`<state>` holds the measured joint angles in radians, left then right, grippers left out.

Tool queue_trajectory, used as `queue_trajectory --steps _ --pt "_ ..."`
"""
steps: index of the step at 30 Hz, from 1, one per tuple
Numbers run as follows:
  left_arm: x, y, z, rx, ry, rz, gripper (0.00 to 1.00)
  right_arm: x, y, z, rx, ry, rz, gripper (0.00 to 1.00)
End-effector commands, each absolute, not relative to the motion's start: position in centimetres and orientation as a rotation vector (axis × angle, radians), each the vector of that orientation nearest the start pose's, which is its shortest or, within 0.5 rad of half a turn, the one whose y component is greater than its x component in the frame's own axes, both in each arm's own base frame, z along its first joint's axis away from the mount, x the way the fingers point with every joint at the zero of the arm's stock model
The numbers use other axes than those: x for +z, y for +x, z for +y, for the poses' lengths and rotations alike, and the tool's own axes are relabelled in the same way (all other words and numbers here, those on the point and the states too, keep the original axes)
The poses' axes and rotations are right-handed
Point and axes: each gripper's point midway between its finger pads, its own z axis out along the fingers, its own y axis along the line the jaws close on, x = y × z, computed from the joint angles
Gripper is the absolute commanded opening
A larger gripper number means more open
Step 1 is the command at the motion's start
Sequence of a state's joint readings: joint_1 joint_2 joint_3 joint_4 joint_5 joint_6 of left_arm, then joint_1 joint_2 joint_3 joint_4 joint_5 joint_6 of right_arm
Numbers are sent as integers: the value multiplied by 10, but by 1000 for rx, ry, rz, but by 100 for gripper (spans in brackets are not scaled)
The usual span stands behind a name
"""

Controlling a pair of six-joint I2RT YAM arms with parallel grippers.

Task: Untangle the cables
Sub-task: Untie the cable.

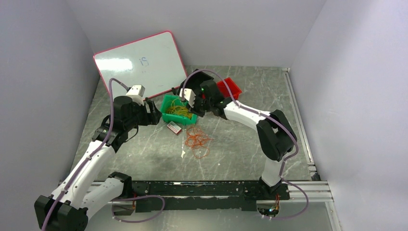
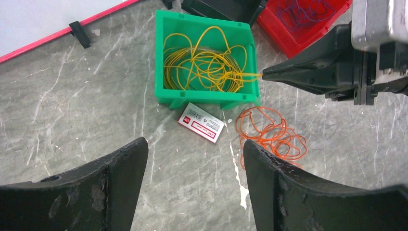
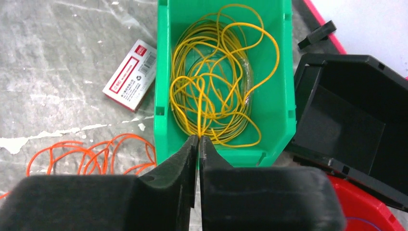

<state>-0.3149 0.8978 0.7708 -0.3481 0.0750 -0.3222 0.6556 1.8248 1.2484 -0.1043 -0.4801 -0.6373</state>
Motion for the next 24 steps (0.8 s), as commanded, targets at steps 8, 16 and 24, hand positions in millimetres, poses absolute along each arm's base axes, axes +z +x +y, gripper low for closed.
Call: queue_trajectory --steps 8,16,24 --pt "200 284 -119 -476 34 2074 77 112 391 373 572 -1417 1649 0" --pt "200 284 -117 -465 38 2079 77 80 405 381 561 -1377 1751 0" --pt "199 284 -117 -460 38 2082 77 54 408 387 541 -1371 1797 0"
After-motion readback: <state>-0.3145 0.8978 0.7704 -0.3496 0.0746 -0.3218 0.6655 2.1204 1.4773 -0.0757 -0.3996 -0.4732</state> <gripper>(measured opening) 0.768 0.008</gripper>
